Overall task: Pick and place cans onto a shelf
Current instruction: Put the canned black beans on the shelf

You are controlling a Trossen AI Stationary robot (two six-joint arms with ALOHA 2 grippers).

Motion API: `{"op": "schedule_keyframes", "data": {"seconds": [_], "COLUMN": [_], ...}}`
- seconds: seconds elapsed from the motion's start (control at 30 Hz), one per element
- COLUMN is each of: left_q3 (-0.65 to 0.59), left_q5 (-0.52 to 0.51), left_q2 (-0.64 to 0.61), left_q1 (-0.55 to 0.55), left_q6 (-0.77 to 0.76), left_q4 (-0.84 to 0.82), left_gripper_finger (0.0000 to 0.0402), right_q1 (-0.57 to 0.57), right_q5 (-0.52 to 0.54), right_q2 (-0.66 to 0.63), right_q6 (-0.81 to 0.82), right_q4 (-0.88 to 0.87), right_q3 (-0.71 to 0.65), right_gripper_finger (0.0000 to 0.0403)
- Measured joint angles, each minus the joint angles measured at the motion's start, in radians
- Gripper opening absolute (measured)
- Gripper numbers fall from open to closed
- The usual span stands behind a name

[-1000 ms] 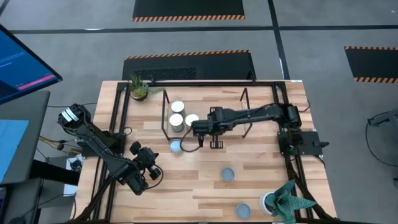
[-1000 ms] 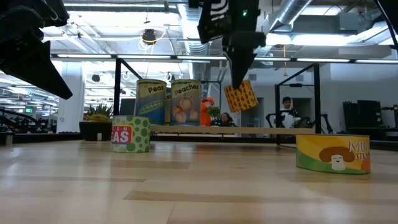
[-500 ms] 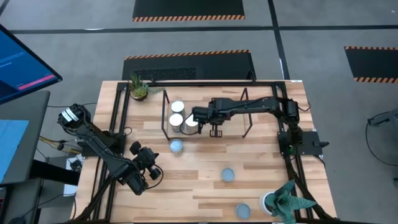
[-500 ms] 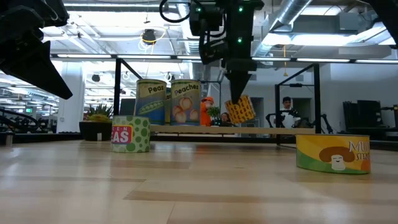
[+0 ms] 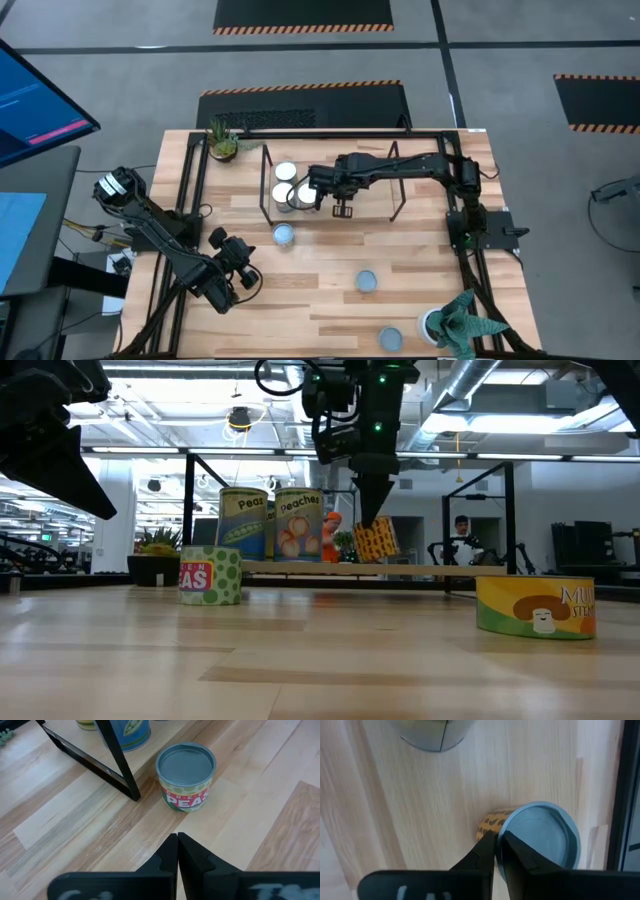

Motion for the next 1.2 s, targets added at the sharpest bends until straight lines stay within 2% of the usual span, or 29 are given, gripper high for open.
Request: {"op": "schedule_keyframes", "data": {"seconds": [0.43,0.93,1.2], "left_q3": [0.0,0.0,0.0], "left_q5": [0.0,0.007,0.007], "left_q2": [0.0,0.0,0.0], "left_q1": [0.0,0.0,0.0], "left_q6": [0.0,0.0,0.001], "left_q4": [0.007,0.007,0.006], "left_gripper_finger": [0.0,0.0,0.0], "right_q1": [-0.002,-0.002,0.026], "right_q5": [-0.001,0.002,0.031], "right_q2": [0.001,0.001,0.002], "right_q6": [0.054,0.052,0.089], "right_q4": [-0.015,0.004,-0.152], "right_q3": [0.0,0.0,0.084], "right_gripper_finger": [0.0058,0.015,0.014]}}
